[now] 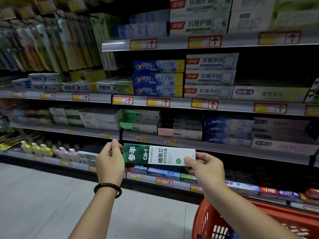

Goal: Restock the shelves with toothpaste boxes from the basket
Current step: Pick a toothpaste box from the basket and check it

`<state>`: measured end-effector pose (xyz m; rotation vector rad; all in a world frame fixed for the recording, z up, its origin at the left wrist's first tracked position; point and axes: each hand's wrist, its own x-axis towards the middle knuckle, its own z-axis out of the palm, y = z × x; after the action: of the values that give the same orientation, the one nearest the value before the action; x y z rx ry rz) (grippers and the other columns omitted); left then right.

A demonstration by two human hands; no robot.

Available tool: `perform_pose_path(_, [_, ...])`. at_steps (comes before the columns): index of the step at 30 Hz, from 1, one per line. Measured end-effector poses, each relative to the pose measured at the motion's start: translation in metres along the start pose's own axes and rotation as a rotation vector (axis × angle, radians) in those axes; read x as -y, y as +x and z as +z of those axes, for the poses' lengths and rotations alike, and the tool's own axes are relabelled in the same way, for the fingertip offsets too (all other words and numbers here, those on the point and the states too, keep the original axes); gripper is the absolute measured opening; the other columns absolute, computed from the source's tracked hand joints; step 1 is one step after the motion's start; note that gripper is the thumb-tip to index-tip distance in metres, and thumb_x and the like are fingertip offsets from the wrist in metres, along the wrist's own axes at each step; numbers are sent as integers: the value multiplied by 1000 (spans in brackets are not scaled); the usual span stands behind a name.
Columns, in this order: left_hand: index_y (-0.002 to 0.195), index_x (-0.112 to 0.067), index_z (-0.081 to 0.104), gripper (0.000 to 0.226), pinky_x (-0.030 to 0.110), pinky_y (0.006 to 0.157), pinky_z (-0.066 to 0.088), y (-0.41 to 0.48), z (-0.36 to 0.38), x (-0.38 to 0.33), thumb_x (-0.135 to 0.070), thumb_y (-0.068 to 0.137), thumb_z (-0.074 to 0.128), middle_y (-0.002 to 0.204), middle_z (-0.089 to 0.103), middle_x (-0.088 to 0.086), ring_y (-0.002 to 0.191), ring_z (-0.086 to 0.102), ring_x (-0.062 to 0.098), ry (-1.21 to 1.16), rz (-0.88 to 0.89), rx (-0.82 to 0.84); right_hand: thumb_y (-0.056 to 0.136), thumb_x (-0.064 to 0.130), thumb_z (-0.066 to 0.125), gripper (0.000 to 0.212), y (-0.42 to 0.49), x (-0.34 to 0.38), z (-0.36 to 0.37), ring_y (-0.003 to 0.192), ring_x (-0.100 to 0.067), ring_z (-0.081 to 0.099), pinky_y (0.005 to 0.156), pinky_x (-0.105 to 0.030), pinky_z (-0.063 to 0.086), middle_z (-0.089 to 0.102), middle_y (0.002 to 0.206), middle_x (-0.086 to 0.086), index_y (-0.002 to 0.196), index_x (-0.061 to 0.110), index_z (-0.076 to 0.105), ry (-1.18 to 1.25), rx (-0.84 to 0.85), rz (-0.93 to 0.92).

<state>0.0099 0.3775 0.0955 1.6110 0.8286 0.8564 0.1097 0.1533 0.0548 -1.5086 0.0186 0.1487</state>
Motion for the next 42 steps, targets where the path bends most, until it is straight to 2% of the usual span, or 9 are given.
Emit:
perform_pose_path(5, [89,-18,65,32,48,56,64,10,1,9,-44,105,56,81,76,1,71,77,20,-69,-6,-4,89,12,85,21,11,1,18,86,-14,80,85,-38,66,82,89,3,105,20,74,-24,-12,-28])
perform_pose_path(10, [85,-11,61,39,41,53,63,19,4,17,-47,102,61,75,76,0,71,77,15,-59,14,-31,85,11,88,22,23,2,29,88,-16,79,87,-40,66,82,90,4,100,22,76,-80,-14,-22])
perform_pose_path(14, [84,-16,63,38,25,51,58,23,11,20,-50,97,65,81,74,-1,73,74,11,-40,57,-92,83,16,89,21,33,5,35,91,-19,79,88,-42,65,82,90,5,98,21,77,-68,12,-30])
perform_pose_path(19, [82,-19,64,38,30,65,52,31,16,19,-54,93,69,84,71,-2,79,68,18,-104,52,-202,83,33,90,20,42,4,47,89,-25,79,88,-49,64,82,89,3,92,20,79,-50,15,-34])
perform_pose_path(25, [91,-26,69,31,45,78,64,44,16,32,-54,84,80,91,76,-5,86,75,19,-177,-112,-190,81,51,89,32,52,3,59,97,-26,75,86,-50,64,80,87,1,88,23,75,-25,4,-15])
perform_pose_path(31, [120,-24,71,30,39,75,65,49,17,31,-33,92,78,107,75,-6,92,76,17,-279,-141,-200,86,30,89,28,54,6,65,98,-24,78,89,-45,65,82,94,-2,106,21,71,57,54,-9])
perform_pose_path(34, [119,-28,75,28,40,79,65,49,18,31,-36,93,75,99,77,-10,89,76,15,-246,-95,-228,92,20,83,25,50,10,69,99,-21,78,92,-42,64,82,98,-2,115,19,73,109,91,15])
perform_pose_path(39, [123,-29,75,25,31,77,60,49,21,34,-28,99,68,105,76,-8,94,72,12,-185,-64,-204,93,11,81,19,51,10,69,100,-19,77,94,-39,62,82,95,4,108,22,77,69,71,-6])
perform_pose_path(42, [124,-28,74,26,32,78,60,52,23,39,-22,100,67,105,76,-8,95,72,12,-178,-60,-192,93,6,80,20,53,11,70,98,-15,75,83,-29,59,82,92,7,105,22,76,38,54,-31])
